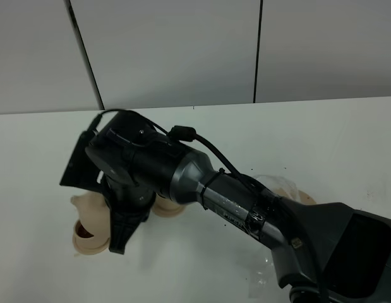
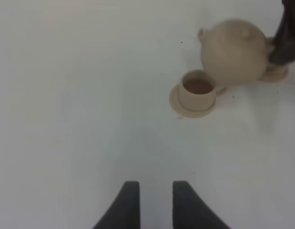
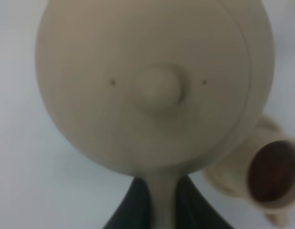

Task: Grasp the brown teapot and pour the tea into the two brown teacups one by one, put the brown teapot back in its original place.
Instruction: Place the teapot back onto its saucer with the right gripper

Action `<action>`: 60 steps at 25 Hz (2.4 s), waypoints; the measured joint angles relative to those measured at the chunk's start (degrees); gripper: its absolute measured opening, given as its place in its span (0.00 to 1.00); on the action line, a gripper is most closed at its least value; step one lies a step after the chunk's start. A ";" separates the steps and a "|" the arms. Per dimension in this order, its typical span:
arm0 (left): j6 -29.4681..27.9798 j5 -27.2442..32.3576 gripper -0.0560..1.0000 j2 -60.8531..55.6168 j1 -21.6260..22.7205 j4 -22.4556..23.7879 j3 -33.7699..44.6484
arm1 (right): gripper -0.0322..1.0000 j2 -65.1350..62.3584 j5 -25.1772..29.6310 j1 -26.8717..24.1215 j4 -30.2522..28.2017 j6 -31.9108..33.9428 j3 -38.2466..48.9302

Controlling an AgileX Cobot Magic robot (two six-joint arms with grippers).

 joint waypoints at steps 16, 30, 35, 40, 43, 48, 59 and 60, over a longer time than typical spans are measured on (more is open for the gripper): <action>0.00 0.00 0.28 0.00 0.00 0.00 0.00 | 0.12 -2.34 0.04 -0.37 0.24 0.37 3.67; 0.00 0.00 0.28 0.00 0.00 0.00 0.00 | 0.12 -2.38 0.25 -0.95 -1.69 0.62 4.59; 0.00 0.00 0.28 0.00 0.00 0.00 0.00 | 0.12 -2.53 0.25 -0.97 -2.35 1.02 4.59; 0.00 0.00 0.28 0.00 0.00 0.00 0.00 | 0.12 -2.67 0.11 -0.97 -2.33 1.60 4.87; 0.00 0.00 0.28 0.00 0.00 0.00 0.00 | 0.12 -3.86 -0.04 -1.02 -2.26 1.87 7.56; 0.00 0.00 0.28 0.00 0.00 0.00 0.00 | 0.12 -6.68 0.03 -1.02 -1.92 1.87 13.05; 0.00 0.00 0.28 0.00 0.00 0.00 0.00 | 0.12 -7.84 0.10 -1.02 -0.63 1.93 13.63; 0.00 0.00 0.28 0.00 0.00 0.00 0.00 | 0.12 -7.84 0.10 -1.02 -0.06 1.93 13.63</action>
